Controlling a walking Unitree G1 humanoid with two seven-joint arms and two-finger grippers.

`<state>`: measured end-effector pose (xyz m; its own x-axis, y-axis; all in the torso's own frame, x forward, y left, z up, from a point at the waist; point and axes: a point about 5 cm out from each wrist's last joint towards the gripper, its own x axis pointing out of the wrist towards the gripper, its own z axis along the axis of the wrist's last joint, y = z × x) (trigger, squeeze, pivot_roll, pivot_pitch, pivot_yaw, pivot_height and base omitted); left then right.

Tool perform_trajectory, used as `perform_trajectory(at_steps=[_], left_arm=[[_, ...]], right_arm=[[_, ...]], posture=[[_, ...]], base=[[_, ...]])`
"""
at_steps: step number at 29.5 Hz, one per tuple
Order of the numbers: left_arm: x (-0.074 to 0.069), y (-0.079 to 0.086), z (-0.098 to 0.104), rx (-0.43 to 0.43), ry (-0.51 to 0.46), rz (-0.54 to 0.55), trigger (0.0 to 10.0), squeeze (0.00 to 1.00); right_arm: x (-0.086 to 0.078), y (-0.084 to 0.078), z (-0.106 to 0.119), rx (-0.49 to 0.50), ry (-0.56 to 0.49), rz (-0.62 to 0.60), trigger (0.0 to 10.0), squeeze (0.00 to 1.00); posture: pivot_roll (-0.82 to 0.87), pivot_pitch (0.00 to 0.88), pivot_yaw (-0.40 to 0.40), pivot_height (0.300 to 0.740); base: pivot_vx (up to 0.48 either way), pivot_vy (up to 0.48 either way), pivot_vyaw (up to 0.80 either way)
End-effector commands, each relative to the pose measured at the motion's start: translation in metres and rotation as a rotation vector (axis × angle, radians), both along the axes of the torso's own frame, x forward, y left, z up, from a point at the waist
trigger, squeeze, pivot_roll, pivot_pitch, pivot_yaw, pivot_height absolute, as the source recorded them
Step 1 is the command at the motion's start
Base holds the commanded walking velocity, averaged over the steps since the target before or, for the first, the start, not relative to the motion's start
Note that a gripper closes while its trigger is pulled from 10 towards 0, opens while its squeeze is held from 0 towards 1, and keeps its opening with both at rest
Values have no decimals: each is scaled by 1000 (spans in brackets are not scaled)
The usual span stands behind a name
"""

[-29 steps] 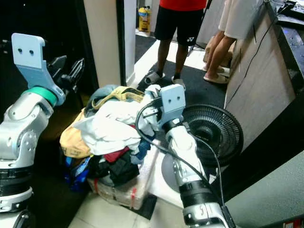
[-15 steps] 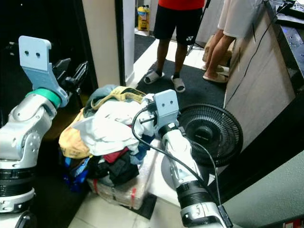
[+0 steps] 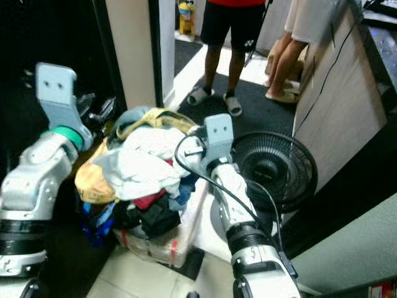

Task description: Clothes washing

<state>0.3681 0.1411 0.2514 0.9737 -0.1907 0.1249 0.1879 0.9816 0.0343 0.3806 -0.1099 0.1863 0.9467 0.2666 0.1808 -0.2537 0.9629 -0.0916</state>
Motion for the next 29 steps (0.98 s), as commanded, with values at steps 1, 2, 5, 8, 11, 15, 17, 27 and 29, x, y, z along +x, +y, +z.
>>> perform_trajectory(at_steps=[1,2,5,8,11,15,17,27,29], left_arm=[[5,-9,2,18,-13,-25,10000,0],[9,-13,2,15,-5,-34,10000,0],[16,-20,0,22,7,-33,10000,0],[22,-26,0,27,17,-40,10000,0],[35,-33,0,23,51,-59,10000,0],[41,-41,-6,63,79,-90,10000,0],[43,-43,-15,95,101,-89,10000,0],[46,-40,-37,189,213,-106,10000,0],[46,-40,-37,189,213,-106,10000,0]], right_arm=[[-1,4,-6,-2,26,14,10000,0],[-1,5,-8,-1,32,15,10000,0],[-1,5,-10,-3,39,14,10000,0],[0,5,-10,-3,40,13,10000,0],[2,1,-9,-6,37,-4,10000,0],[3,-9,-10,-14,39,-37,10000,0],[3,-13,-13,-15,48,-50,10000,0],[3,-18,-17,-24,60,-60,10000,0],[3,-18,-17,-24,60,-60,10000,0]], posture=[[122,238,41,740],[122,252,43,740],[121,255,44,740],[113,266,46,740],[91,284,63,740],[88,298,69,740],[85,302,68,740],[82,298,61,740],[82,298,61,740]], base=[[0,0,0],[0,0,0],[0,0,0],[0,0,0],[0,0,0],[0,0,0],[0,0,0],[0,0,0],[0,0,0]])
